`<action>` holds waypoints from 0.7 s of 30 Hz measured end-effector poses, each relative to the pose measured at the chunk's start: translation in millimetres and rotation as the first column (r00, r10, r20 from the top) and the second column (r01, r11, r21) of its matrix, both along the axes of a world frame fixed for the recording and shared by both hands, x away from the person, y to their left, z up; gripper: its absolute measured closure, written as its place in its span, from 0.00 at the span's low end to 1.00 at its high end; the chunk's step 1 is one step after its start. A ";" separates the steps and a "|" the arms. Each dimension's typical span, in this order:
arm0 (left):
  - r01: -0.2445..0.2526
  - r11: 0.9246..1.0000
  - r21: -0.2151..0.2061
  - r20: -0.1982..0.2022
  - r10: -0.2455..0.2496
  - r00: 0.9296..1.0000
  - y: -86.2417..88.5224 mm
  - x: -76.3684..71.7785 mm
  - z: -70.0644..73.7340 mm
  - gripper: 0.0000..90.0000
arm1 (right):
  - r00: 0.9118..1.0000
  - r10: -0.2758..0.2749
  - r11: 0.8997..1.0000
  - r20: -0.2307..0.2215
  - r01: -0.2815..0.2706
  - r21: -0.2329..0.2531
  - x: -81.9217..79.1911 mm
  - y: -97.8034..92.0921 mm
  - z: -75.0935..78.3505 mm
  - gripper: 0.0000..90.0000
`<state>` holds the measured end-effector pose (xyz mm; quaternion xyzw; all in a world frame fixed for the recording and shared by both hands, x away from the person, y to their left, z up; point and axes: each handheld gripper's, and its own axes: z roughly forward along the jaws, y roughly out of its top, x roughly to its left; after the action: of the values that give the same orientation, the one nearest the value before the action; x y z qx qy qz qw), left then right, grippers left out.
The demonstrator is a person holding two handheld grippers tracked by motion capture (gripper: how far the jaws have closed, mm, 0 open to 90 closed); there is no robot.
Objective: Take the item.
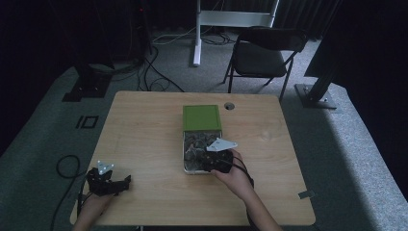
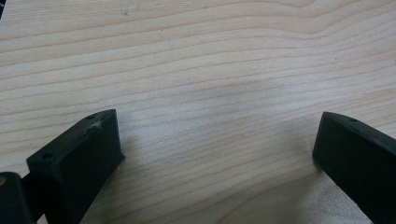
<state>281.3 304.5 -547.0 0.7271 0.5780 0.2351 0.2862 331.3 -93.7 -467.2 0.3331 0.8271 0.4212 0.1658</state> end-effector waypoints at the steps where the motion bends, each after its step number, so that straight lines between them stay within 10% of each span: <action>1: 0.000 1.000 0.000 0.000 0.000 1.000 0.0 0.0 0.0 0.02 | 1.000 -0.003 1.000 -0.001 0.003 -0.002 0.2 0.2 -0.4 0.60; 21: 0.000 1.000 0.001 0.000 0.000 1.000 0.1 0.0 0.0 0.02 | 1.000 -0.024 0.999 0.021 0.024 -0.024 -2.0 8.6 -6.8 0.88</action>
<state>281.3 304.6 -547.0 0.7273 0.5779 0.2353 0.2859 329.3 -85.1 -474.1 0.3366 0.8265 0.4123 0.1834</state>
